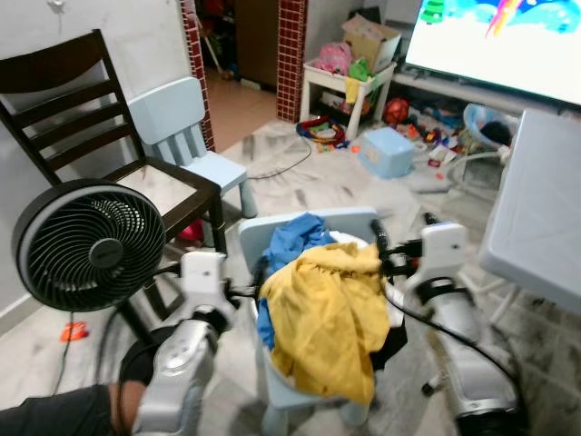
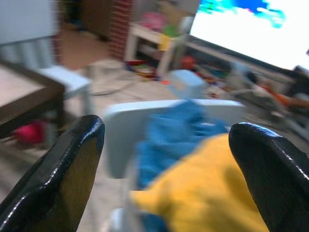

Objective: Hang hanger

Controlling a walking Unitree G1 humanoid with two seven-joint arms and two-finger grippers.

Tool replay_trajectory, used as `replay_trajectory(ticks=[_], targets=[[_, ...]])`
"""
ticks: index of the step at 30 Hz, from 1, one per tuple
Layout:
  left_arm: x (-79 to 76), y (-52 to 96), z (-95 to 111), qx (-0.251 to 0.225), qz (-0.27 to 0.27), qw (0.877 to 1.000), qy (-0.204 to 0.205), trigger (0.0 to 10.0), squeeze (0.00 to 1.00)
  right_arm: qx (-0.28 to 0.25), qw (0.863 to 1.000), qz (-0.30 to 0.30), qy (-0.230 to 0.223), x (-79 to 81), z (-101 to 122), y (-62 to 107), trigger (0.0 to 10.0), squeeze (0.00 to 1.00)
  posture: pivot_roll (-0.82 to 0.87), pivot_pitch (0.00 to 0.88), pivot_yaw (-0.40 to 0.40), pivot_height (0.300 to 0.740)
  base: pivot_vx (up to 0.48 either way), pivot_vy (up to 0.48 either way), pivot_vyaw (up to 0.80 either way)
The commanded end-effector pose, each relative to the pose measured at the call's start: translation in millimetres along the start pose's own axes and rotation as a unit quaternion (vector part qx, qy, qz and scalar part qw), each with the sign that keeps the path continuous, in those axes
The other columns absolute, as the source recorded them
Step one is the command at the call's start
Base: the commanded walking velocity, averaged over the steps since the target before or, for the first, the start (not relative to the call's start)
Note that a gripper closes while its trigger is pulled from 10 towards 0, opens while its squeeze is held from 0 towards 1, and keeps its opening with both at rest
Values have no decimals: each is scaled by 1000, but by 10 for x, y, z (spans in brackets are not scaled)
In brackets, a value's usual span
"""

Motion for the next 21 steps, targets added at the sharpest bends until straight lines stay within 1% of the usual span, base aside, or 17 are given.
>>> replay_trajectory(ticks=[1, 3, 15, 21], targets=[[22, -5, -28, 6, 12, 1000, 5, 10000, 0, -2, 1000, -10, 6, -80, 10, 4, 10000, 0, 66, 0, -66, 740, 0, 0, 0], [70, -16, -44, 11, 28, 1000, 4, 10000, 0, -2, 1000, -9, 7, -81, 10, -3, 10000, 0, 66, 0, -68, 740, 0, 0, 0], [-17, -27, -33, 3, 12, 1000, 0, 10000, 0, -1, 1000, -5, 13, -93, 9, 1, 10000, 0, 55, 0, -75, 740, 0, 0, 0], [-32, -27, -47, 5, 9, 1000, 4, 10000, 0, 1, 1000, -5, 16, -102, -1, 12, 10000, 0, 49, 0, -78, 740, 0, -336, 0]])
Point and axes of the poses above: a point about 5 cm out from each wrist's last joint towards the gripper, its own y axis pointing back from the gripper into the wrist, its own z axis along the axis of the wrist's last joint, x = y × z, the point moved 6 cm from there along -y, pointing out of the wrist towards the gripper, and after that the axes turned 15 degrees about y, right-handed, at the moved point
